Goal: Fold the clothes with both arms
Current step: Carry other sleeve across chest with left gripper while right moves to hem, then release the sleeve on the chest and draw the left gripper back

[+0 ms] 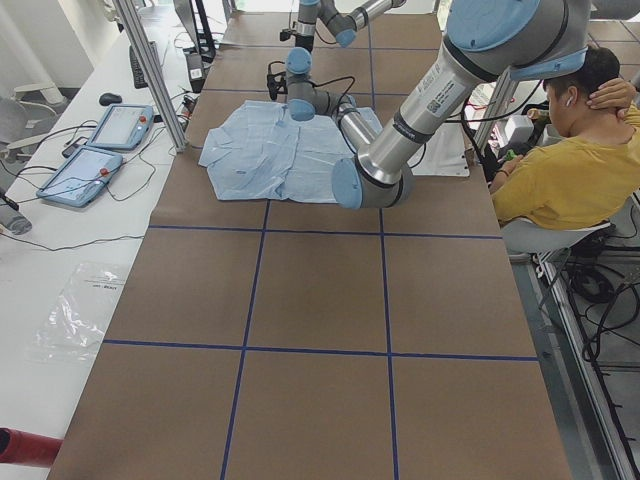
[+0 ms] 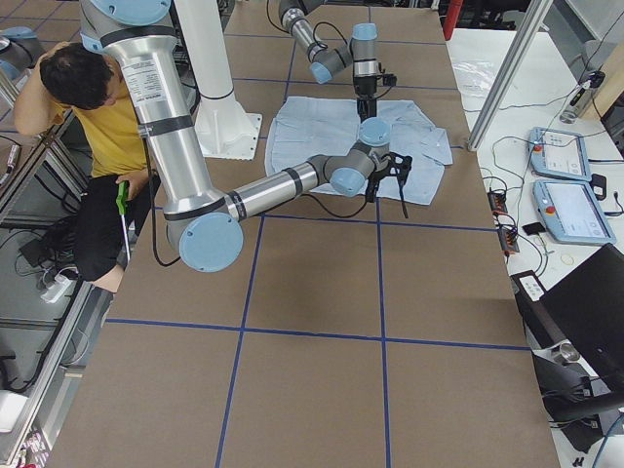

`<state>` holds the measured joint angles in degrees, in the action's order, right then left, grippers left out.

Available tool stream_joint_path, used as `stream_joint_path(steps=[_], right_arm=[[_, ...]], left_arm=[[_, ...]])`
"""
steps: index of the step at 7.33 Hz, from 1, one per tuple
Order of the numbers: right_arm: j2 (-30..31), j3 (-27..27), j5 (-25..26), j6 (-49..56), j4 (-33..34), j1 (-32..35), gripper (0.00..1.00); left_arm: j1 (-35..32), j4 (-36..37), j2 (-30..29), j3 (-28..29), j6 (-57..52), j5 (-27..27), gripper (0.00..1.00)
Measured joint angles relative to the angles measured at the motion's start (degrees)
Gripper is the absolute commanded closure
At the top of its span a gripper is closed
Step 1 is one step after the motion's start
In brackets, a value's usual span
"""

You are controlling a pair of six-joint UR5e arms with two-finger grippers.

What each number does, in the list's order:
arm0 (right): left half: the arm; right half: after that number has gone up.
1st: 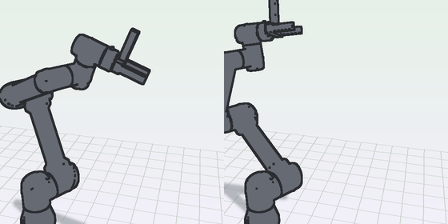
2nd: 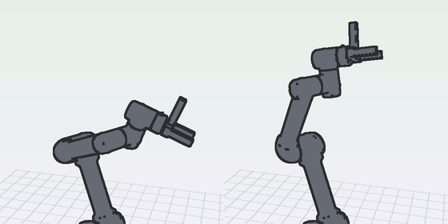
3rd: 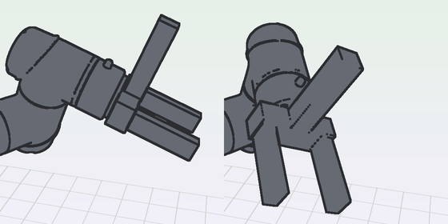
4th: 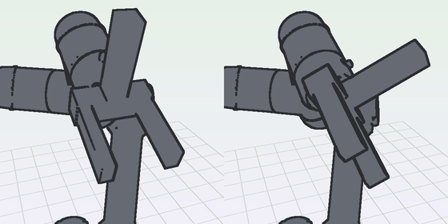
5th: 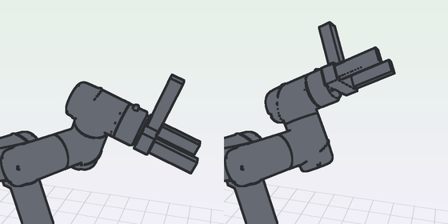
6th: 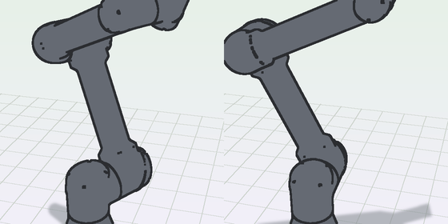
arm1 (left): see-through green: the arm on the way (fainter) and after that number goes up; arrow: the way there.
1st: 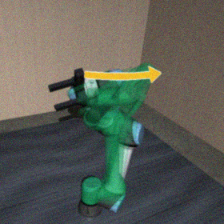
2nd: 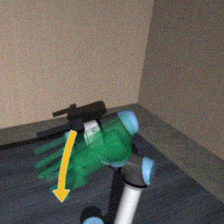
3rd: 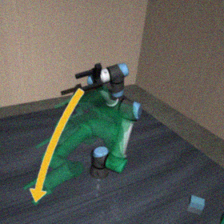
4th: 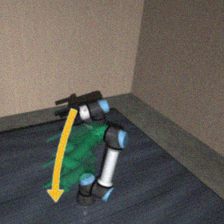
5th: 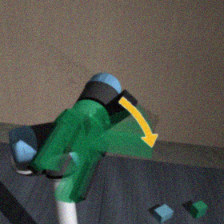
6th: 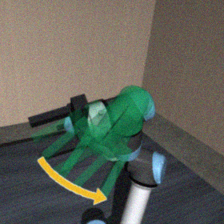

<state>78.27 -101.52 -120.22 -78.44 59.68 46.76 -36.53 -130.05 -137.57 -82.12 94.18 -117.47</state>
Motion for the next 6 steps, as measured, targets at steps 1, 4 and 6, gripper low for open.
stream_joint_path(steps=[1, 4, 6], right_arm=[[3.2, -4.9, 3.1, -2.8, 1.2, -4.5, 0.02], [10.9, -16.6, 15.5, -21.7, 7.6, -22.6, 0.08], [14.1, -18.9, 28.4, -31.9, 8.9, -35.4, 0.1]], left_arm=[[-0.3, 0.0, 4.4, -5.0, -0.3, 0.0, 0.02], [-2.9, -0.2, 12.5, -11.7, -1.3, 0.2, 0.04], [-4.8, -0.6, 15.3, -12.0, -4.1, 0.2, 0.03]])
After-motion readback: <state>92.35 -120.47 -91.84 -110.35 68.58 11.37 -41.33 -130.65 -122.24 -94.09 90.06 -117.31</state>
